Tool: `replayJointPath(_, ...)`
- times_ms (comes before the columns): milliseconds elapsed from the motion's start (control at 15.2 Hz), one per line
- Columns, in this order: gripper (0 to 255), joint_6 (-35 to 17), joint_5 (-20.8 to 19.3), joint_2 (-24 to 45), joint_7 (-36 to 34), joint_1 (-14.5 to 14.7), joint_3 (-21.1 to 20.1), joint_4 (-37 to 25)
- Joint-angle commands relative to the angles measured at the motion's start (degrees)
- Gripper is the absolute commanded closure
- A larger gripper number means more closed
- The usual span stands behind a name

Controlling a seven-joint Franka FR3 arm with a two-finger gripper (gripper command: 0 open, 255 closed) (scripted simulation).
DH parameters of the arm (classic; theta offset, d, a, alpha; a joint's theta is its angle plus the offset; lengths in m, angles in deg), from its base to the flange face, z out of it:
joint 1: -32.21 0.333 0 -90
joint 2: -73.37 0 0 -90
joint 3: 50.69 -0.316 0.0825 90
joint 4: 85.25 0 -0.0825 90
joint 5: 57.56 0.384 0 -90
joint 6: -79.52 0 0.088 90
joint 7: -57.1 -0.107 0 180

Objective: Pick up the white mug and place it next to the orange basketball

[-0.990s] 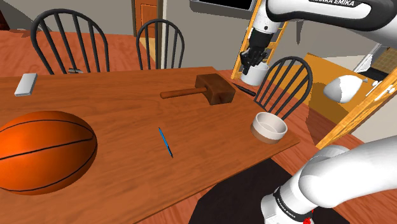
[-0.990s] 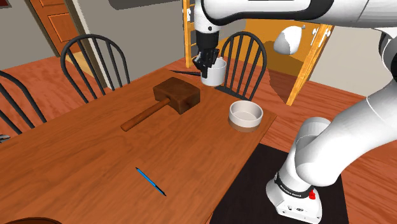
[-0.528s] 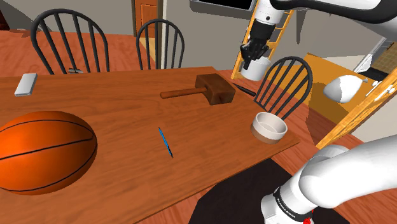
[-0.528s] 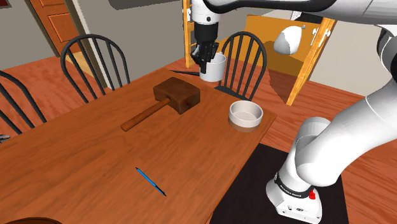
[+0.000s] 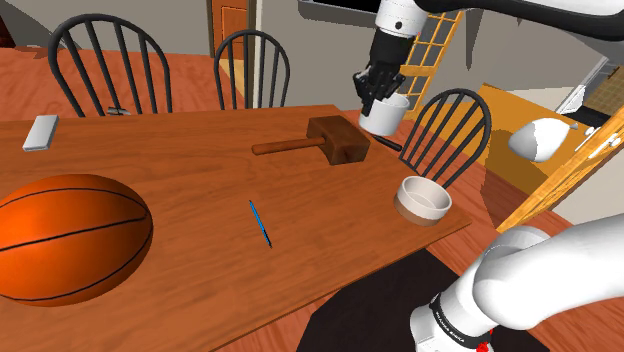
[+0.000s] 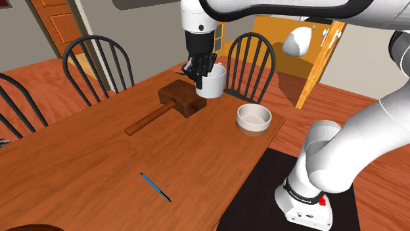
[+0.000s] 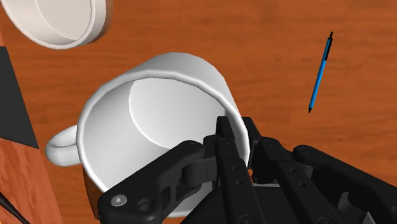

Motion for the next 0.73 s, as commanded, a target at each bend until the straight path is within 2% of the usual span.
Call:
replayJointPath(0,255,-0.01,0.72,0.43,-2.85,0.86,-2.03,-0.33)
replayJointPath(660,255,0.93,3.17,5.62,-17.46,5.06,-12.64,-6.15)
